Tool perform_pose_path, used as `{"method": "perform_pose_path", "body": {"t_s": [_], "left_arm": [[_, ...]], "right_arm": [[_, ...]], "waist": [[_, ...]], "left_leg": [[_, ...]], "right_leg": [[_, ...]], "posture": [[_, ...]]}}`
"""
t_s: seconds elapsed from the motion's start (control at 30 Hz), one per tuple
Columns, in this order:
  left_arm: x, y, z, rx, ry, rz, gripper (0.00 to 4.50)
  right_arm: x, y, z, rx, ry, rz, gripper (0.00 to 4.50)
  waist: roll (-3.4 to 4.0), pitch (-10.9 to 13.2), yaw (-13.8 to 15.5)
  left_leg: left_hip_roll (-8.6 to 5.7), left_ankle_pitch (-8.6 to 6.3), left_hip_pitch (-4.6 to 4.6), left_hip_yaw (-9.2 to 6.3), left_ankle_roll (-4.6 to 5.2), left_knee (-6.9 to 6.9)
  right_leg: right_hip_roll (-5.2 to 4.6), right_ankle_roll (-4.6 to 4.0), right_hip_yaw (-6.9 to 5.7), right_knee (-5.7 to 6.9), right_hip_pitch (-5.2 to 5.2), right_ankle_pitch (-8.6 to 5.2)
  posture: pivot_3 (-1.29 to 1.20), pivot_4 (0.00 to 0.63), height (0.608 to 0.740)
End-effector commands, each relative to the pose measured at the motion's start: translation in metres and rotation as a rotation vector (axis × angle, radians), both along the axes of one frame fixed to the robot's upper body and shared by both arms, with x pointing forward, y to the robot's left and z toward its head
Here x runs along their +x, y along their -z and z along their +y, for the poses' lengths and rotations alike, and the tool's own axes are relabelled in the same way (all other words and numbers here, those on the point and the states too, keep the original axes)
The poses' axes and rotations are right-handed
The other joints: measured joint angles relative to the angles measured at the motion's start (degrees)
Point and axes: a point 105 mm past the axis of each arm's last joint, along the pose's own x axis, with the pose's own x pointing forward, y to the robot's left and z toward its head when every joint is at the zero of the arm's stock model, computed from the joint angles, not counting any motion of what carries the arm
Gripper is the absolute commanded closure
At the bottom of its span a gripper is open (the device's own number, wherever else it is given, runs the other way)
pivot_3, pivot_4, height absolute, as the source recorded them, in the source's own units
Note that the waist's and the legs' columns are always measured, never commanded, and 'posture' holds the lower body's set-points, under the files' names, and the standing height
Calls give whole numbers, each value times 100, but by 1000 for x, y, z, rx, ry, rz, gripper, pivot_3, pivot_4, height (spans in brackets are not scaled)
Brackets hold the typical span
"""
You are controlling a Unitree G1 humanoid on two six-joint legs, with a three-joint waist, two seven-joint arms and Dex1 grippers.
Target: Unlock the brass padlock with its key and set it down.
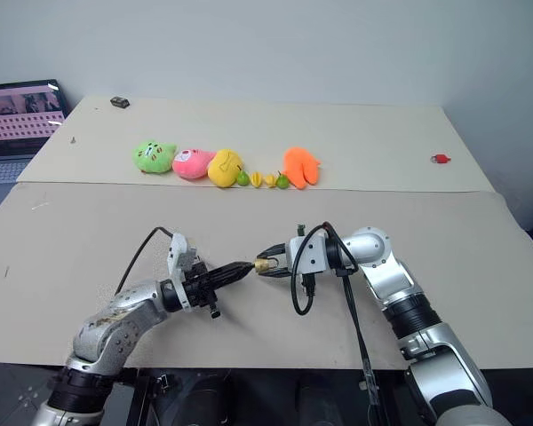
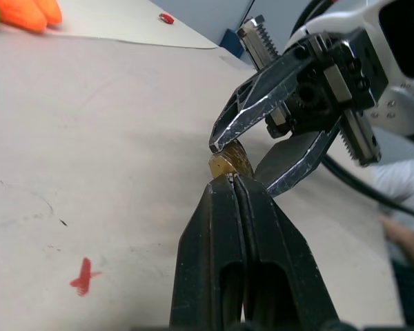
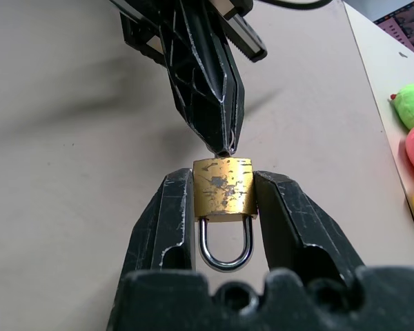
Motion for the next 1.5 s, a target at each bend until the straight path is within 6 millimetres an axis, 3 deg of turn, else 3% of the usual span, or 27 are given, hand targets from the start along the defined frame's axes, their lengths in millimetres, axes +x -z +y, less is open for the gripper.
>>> {"method": "perform_pose_path", "body": {"t_s": [0.03,0.17,0.3,0.43,0.57,0.8,1.27,1.5], "left_arm": [[-5,4,-4,33,32,-63,4446],[-8,6,-5,45,52,-97,4446],[2,12,-3,-19,-26,83,4446],[5,-4,-3,-262,-22,325,3281],[7,-7,-3,-319,-28,474,2024],[9,-17,1,-410,11,604,2024],[17,-14,-19,-344,40,601,2024],[21,-15,-14,-339,21,585,2024]], "right_arm": [[1,-22,4,67,-18,-69,3588],[1,-22,4,67,-18,-71,3588],[1,-22,4,66,-18,-73,3588],[2,-22,4,67,-16,-76,3588],[3,-22,4,67,-15,-77,3588],[4,-23,5,66,-16,-81,3588],[6,-28,8,82,-16,-95,3588],[6,-25,6,80,-7,-95,3588]], "waist": [[0,0,0],[0,0,0],[1,0,0],[0,0,-5],[0,0,-20],[0,0,-19],[0,0,-14],[0,0,-13]], "left_leg": [[0,0,0,0,0,0],[0,0,0,0,0,0],[1,0,-1,0,1,0],[1,0,0,0,1,1],[0,0,1,-2,1,0],[-1,0,4,-3,1,0],[-3,0,3,-4,1,0],[-3,0,2,-4,1,0]], "right_leg": [[0,0,0,0,0,0],[0,12,0,0,-1,-6],[0,21,0,1,-1,-3],[0,47,0,3,0,5],[0,50,0,6,0,4],[0,49,0,7,3,5],[0,45,1,5,4,7],[0,45,1,5,4,7]], "posture": [[0,150,722],[0,150,722],[0,150,722],[0,150,722],[0,150,722],[0,150,722],[0,150,722],[0,150,722]]}}
